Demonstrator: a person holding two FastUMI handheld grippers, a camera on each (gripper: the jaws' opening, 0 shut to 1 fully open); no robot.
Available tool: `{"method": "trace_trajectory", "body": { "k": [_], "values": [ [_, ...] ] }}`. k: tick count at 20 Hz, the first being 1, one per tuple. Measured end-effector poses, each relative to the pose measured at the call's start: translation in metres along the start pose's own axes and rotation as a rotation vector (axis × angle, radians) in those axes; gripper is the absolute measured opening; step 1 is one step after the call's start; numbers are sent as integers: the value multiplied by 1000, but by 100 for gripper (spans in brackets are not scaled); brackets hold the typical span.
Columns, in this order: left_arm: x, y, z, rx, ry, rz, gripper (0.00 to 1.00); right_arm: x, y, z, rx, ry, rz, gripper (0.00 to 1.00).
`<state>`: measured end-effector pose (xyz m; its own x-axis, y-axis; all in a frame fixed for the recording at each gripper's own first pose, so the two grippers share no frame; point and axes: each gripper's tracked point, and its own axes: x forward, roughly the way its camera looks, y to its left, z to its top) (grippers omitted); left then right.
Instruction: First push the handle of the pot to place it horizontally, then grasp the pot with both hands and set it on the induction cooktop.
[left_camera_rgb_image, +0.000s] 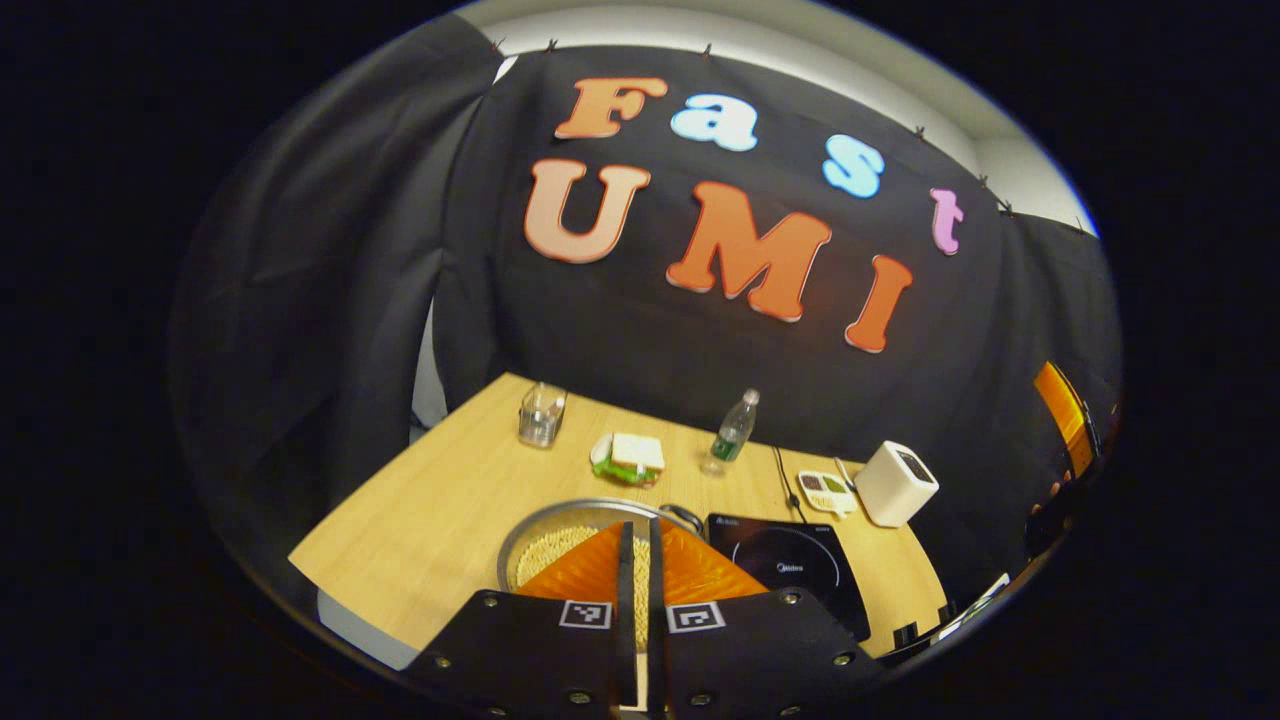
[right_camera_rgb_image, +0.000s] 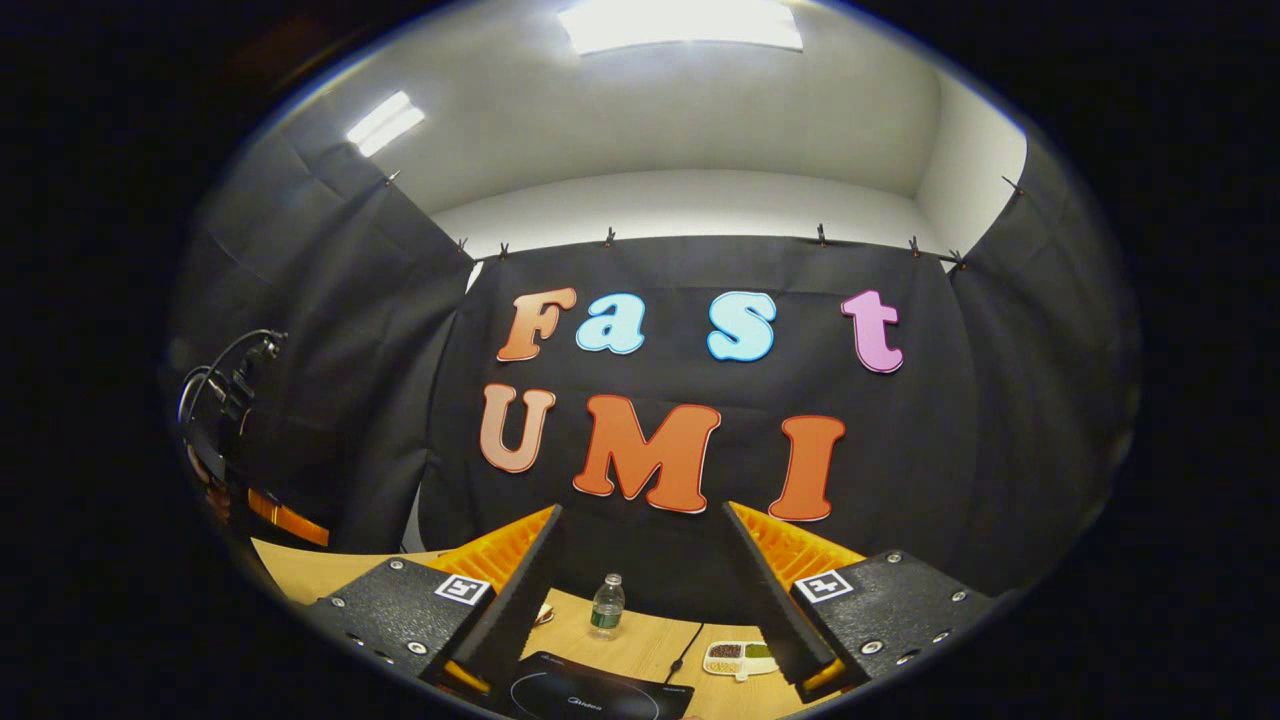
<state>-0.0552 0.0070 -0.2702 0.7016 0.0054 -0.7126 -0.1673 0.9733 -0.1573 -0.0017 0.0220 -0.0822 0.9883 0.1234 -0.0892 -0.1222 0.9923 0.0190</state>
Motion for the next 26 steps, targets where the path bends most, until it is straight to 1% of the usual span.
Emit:
{"method": "trace_trajectory", "body": {
  "k": [2, 5, 8, 13, 15, 18, 23, 26],
  "values": [
    [7, 7, -41, -41, 130, 29, 5, 7, 7, -13, -2, 19, 15, 95],
    [8, 26, -91, -90, 270, 65, 5, 15, 18, -32, -3, 44, 34, 95],
    [5, 38, -126, -130, 352, 93, 6, 23, 30, -50, 6, 73, 58, 95],
    [4, 52, -167, -183, 458, 133, 6, 36, 48, -85, 24, 140, 88, 95],
    [8, 54, -179, -213, 492, 138, 6, 40, 52, -96, 24, 163, 90, 95],
    [14, 61, -201, -222, 547, 157, 6, 46, 59, -111, 18, 191, 93, 95],
    [31, 75, -206, -271, 576, 172, 6, 54, 77, -133, 16, 241, 112, 95],
    [40, 87, -214, -266, 591, 193, 5, 58, 90, -148, 5, 272, 129, 95]
  ]
}}
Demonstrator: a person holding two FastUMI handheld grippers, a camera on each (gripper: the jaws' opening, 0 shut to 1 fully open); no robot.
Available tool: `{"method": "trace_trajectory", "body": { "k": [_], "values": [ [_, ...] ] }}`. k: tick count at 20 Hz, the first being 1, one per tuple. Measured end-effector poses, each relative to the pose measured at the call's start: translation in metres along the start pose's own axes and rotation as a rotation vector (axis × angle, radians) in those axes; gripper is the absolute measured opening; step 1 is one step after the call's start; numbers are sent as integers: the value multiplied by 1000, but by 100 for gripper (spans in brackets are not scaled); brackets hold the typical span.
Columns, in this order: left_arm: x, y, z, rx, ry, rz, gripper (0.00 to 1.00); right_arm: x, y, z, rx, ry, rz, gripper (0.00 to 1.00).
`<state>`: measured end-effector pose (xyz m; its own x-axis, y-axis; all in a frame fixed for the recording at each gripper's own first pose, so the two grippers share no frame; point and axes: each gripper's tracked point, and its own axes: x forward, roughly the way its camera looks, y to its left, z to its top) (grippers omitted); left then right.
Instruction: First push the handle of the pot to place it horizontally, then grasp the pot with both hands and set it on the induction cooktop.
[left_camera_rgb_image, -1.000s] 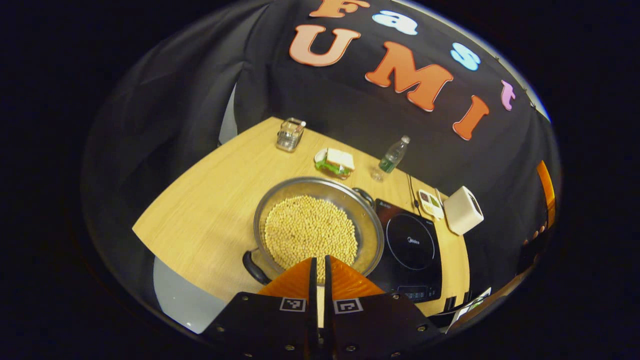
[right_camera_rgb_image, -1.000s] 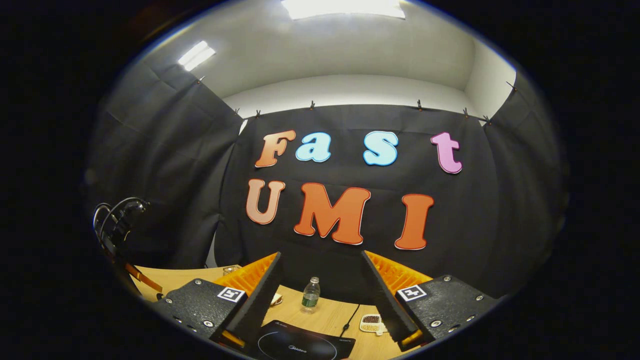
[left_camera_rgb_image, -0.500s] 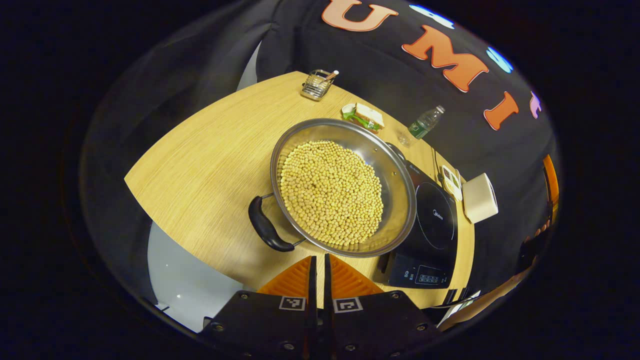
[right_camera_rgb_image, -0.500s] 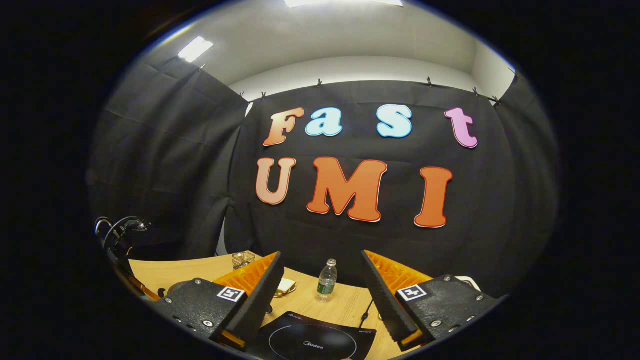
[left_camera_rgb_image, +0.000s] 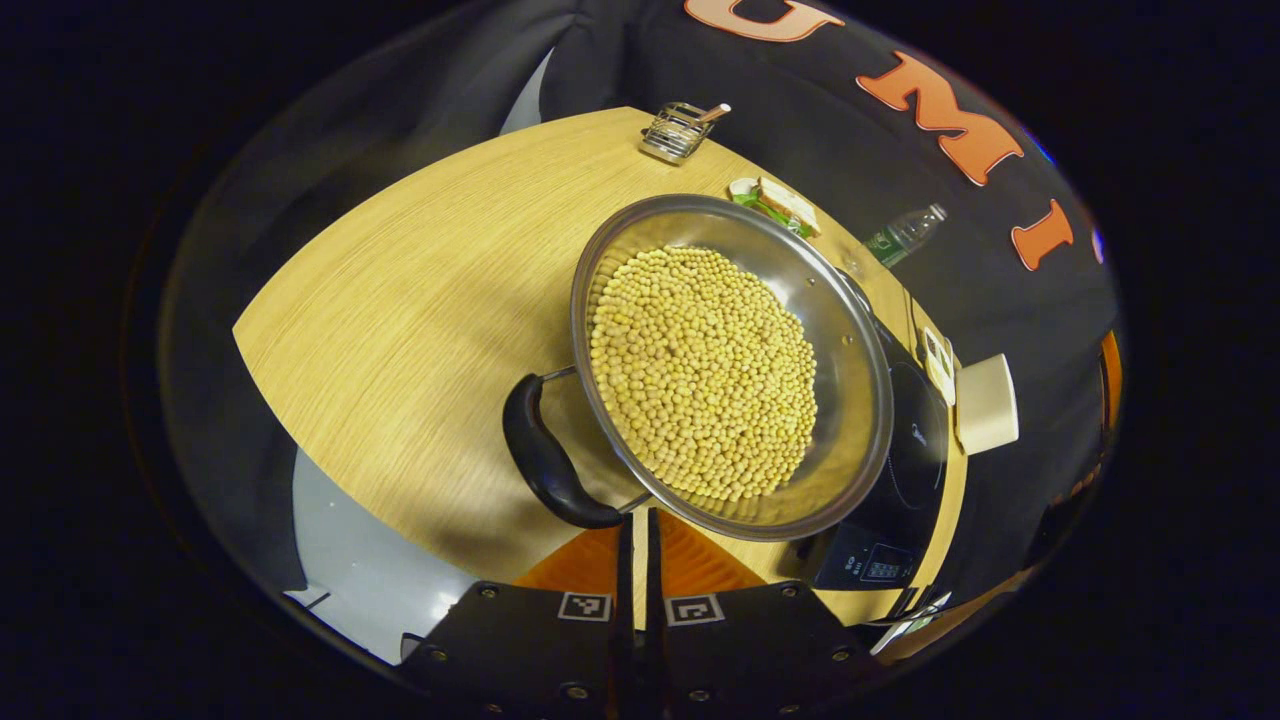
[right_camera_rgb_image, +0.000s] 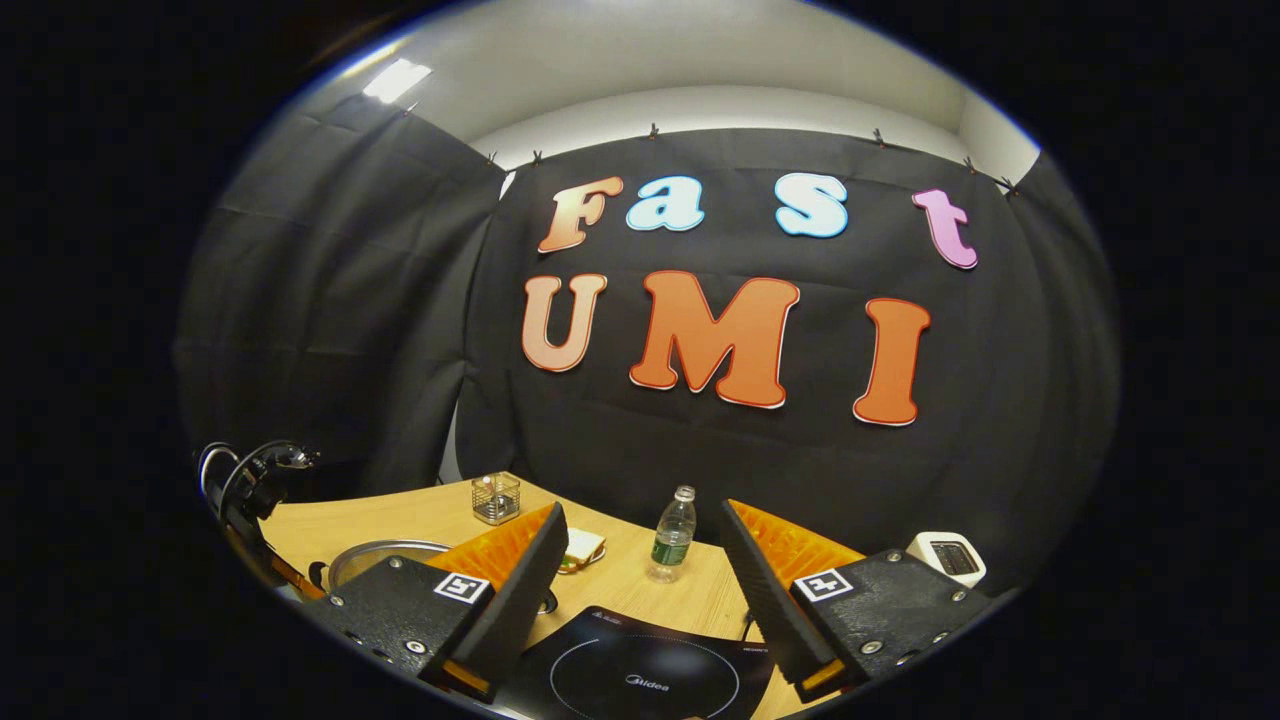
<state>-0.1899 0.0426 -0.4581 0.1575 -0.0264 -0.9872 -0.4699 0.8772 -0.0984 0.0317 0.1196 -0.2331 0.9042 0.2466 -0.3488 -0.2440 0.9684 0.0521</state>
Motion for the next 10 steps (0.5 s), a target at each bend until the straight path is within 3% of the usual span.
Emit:
{"method": "trace_trajectory", "body": {
  "k": [6, 10],
  "values": [
    [15, 17, 35, 4, -50, 54, 4, 31, 30, -41, -7, 116, 59, 95],
    [20, 36, 58, 68, -94, 100, 3, 49, 52, -84, 23, 253, 108, 95]
  ]
}}
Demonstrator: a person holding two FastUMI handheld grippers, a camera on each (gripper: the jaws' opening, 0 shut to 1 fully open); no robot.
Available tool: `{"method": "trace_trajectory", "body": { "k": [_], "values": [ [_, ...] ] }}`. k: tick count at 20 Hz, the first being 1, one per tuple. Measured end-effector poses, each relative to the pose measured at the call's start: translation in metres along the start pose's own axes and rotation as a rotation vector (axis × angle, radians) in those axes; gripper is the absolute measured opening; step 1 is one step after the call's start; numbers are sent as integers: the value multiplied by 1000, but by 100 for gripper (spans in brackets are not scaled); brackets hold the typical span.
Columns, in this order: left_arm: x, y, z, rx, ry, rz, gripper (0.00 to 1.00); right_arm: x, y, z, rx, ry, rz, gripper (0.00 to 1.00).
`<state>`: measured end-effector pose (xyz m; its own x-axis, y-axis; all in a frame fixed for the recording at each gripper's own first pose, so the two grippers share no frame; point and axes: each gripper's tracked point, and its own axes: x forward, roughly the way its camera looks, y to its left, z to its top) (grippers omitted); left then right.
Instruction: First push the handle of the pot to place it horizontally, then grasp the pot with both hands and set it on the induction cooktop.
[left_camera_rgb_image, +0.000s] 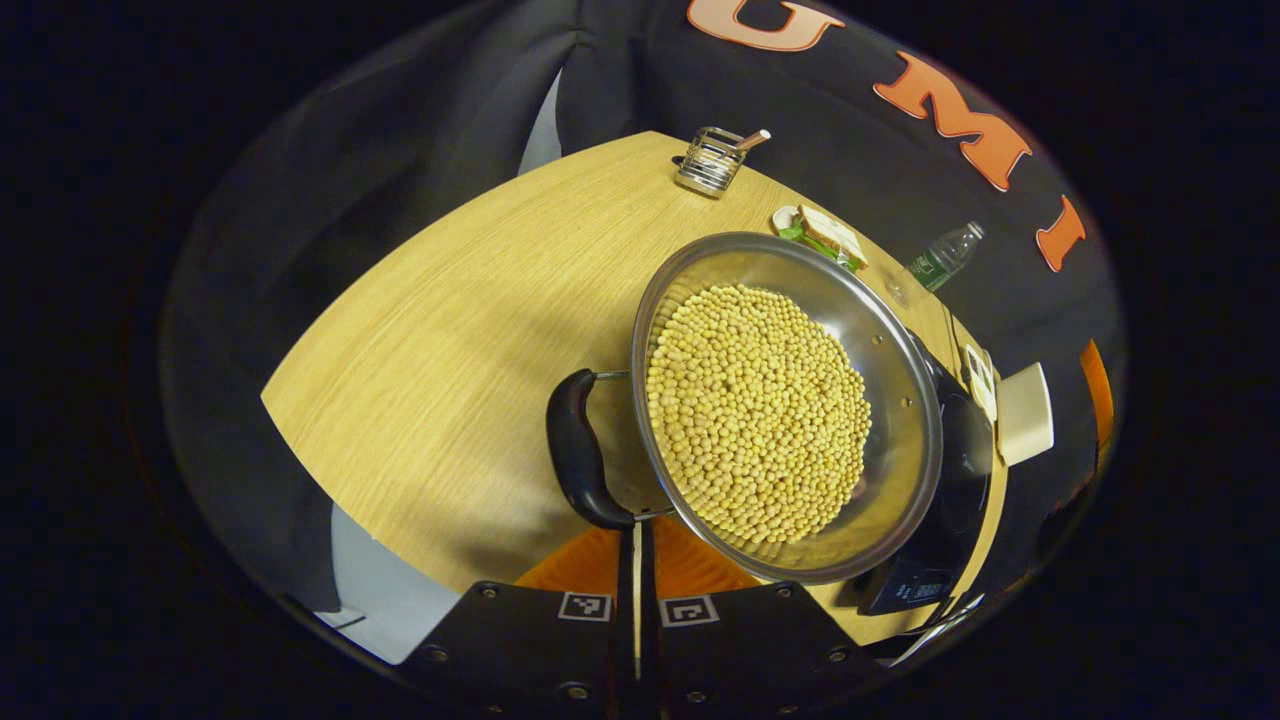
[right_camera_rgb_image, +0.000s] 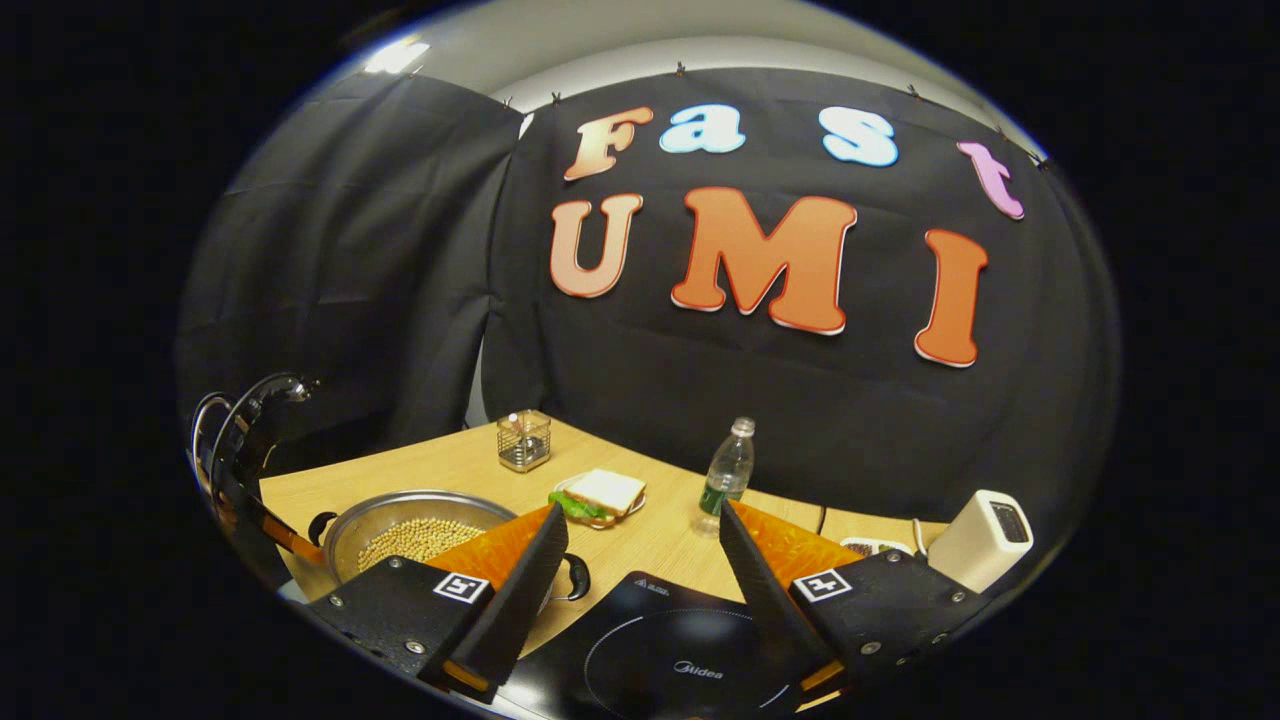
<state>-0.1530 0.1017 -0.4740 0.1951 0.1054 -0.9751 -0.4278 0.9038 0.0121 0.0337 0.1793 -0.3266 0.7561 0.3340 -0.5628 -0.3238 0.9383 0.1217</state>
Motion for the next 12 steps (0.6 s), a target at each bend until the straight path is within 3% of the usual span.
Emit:
{"method": "trace_trajectory", "body": {
  "k": [12],
  "values": [
    [24, 35, 57, 119, -77, 18, 2, 68, 61, -98, 68, 340, 77, 94]
  ]
}}
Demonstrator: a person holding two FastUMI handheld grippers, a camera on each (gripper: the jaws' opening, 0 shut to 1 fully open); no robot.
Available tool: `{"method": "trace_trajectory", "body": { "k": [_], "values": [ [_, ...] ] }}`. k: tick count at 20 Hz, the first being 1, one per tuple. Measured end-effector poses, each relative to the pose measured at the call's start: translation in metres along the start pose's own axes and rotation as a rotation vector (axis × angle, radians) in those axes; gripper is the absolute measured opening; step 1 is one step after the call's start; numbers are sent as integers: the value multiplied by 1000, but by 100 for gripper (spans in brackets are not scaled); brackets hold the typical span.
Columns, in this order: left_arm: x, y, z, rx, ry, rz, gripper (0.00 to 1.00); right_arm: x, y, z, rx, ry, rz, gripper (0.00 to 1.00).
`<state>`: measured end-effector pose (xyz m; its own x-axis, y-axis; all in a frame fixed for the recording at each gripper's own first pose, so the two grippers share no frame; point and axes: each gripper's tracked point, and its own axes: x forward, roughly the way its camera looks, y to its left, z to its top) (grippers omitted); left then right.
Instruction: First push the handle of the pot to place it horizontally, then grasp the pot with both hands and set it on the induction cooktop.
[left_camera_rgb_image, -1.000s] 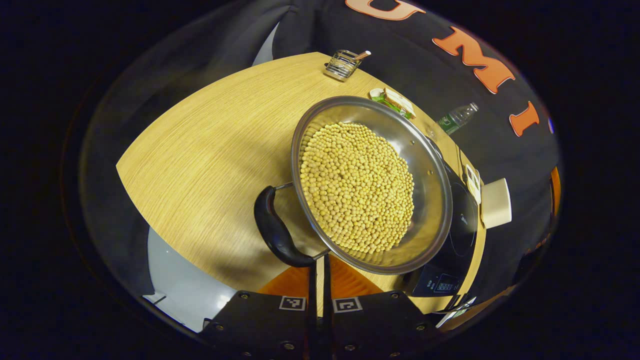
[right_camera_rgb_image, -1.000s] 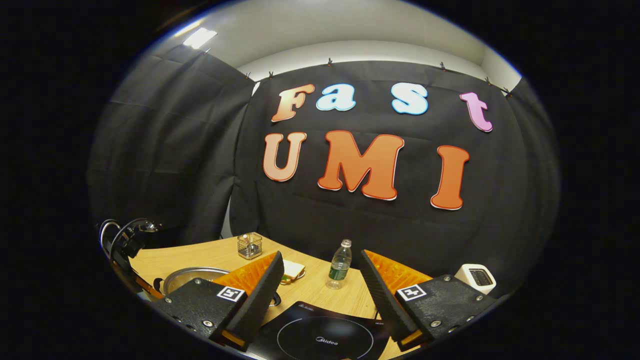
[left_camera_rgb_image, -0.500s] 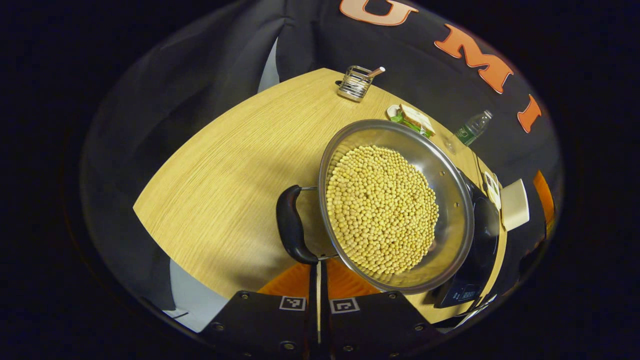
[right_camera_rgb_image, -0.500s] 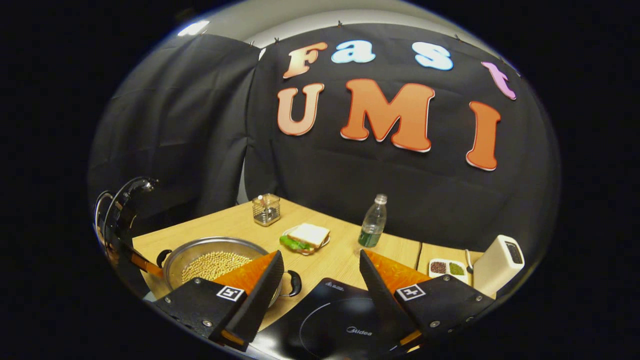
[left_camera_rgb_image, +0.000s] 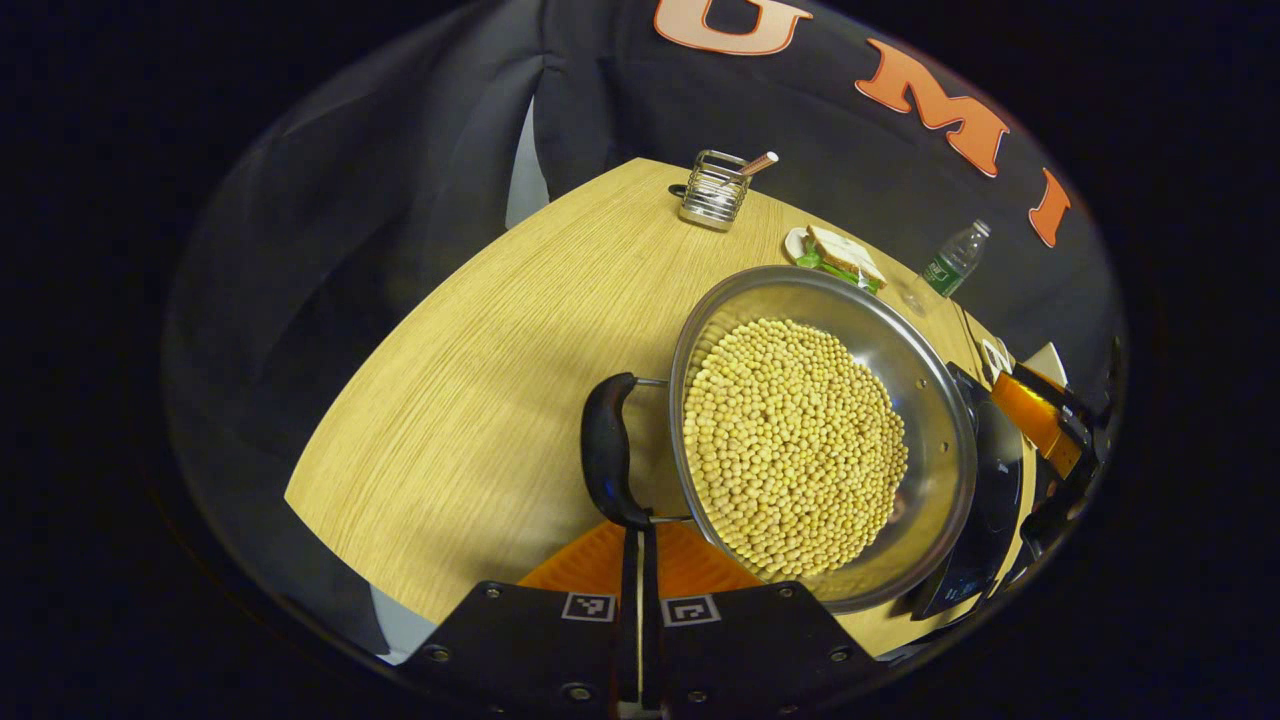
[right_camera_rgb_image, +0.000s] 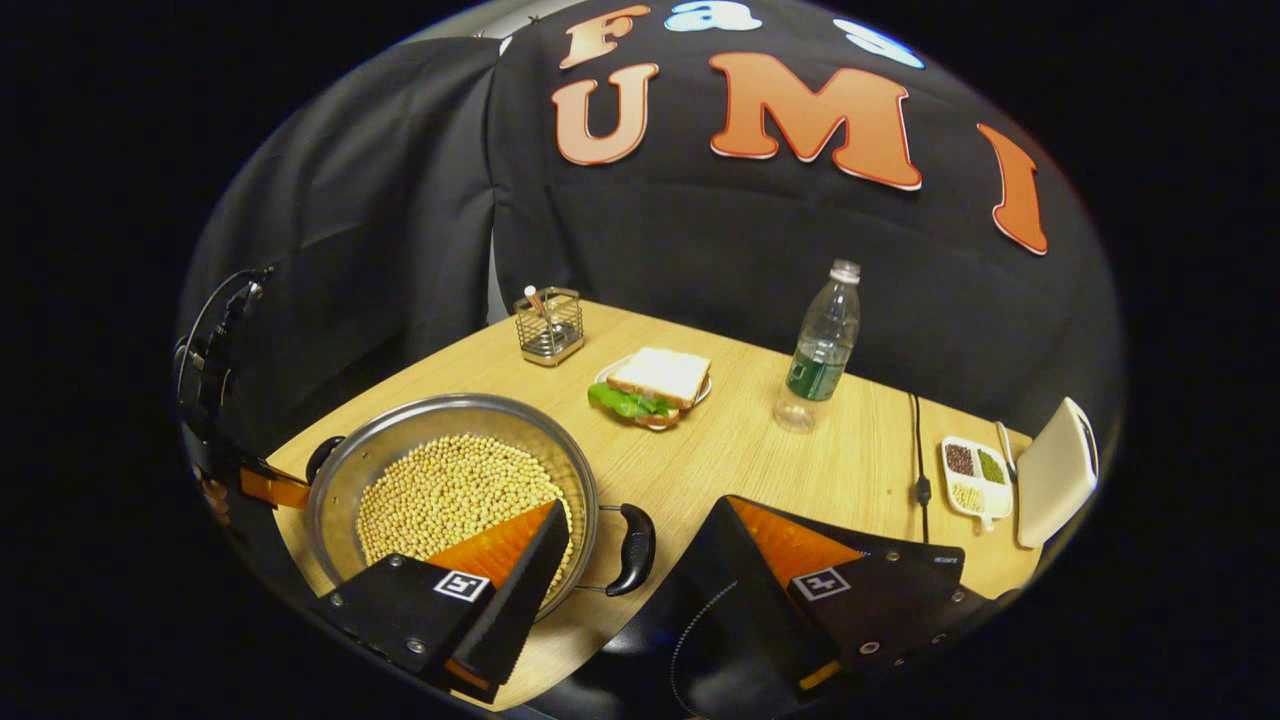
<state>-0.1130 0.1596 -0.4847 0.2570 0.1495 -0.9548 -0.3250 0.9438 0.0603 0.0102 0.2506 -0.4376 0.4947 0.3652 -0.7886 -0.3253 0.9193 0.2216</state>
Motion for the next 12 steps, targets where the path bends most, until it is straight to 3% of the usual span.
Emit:
{"method": "trace_trajectory", "body": {
  "k": [12],
  "values": [
    [16, 30, 40, 174, -75, 49, 2, 13, 29, -26, 34, 94, -14, 94]
  ]
}}
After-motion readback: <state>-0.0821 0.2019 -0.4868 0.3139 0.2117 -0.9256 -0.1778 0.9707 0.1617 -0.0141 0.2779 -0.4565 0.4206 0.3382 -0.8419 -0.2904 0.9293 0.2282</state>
